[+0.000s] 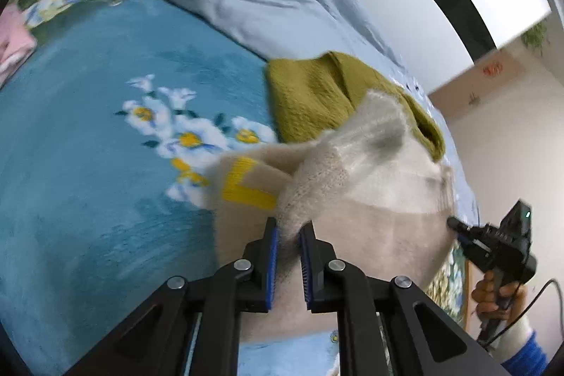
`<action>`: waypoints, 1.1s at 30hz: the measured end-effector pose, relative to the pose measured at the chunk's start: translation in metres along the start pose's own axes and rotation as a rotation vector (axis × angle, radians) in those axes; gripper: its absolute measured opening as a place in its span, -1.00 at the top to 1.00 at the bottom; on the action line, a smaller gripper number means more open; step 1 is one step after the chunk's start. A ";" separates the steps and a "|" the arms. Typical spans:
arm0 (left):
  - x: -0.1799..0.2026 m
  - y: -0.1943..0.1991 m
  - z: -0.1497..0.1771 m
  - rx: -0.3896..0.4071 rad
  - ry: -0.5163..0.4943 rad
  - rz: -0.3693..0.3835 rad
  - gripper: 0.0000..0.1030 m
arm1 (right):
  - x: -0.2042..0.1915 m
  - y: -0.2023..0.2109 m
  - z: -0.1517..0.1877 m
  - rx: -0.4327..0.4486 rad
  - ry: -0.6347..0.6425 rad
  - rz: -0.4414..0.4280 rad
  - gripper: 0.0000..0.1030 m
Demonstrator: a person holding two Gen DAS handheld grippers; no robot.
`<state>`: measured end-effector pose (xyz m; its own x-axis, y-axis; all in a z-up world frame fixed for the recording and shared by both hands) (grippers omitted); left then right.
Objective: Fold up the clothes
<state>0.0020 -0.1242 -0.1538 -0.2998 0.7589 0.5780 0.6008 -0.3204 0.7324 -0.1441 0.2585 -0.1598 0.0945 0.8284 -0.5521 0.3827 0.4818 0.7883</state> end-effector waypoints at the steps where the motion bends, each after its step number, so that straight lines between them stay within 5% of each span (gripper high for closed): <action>1: -0.005 -0.005 0.001 -0.014 0.012 -0.008 0.76 | 0.004 -0.007 0.002 -0.010 -0.011 0.011 0.76; 5: -0.021 -0.021 0.015 -0.053 0.044 -0.050 0.76 | 0.018 -0.028 0.008 -0.038 -0.060 0.037 0.76; 10: -0.043 -0.026 0.022 -0.067 0.193 0.028 0.70 | 0.023 -0.027 0.008 -0.056 -0.044 0.029 0.76; 13: -0.040 -0.020 0.021 -0.058 0.186 0.034 0.69 | 0.014 -0.029 0.003 -0.048 -0.031 0.014 0.74; 15: -0.036 -0.018 0.021 -0.050 0.169 0.017 0.43 | 0.011 -0.027 0.003 -0.034 -0.010 -0.003 0.70; 17: -0.036 -0.024 0.020 -0.041 0.166 0.009 -0.08 | 0.015 -0.026 0.006 -0.028 -0.006 -0.020 0.66; 24: -0.038 -0.037 0.025 -0.079 0.163 0.049 -0.51 | 0.036 -0.035 0.028 -0.052 -0.016 -0.097 -0.48; 33: -0.049 -0.072 0.019 -0.144 0.318 0.144 -0.51 | 0.049 -0.061 0.037 -0.106 -0.006 -0.193 -0.67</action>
<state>-0.0127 -0.1277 -0.2423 -0.4485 0.4934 0.7452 0.5501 -0.5047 0.6653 -0.1289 0.2595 -0.2453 0.0348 0.7160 -0.6972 0.2959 0.6590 0.6915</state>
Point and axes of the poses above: each gripper's, at about its wrist camera, not at the fingertips, and y roughly against the way its jaws point, x to its right, z to its underside, the point moved 4 cm from there along -y, roughly the way its jaws point, and after that the axes turned 1 degree about -y, right-handed, at the moved point
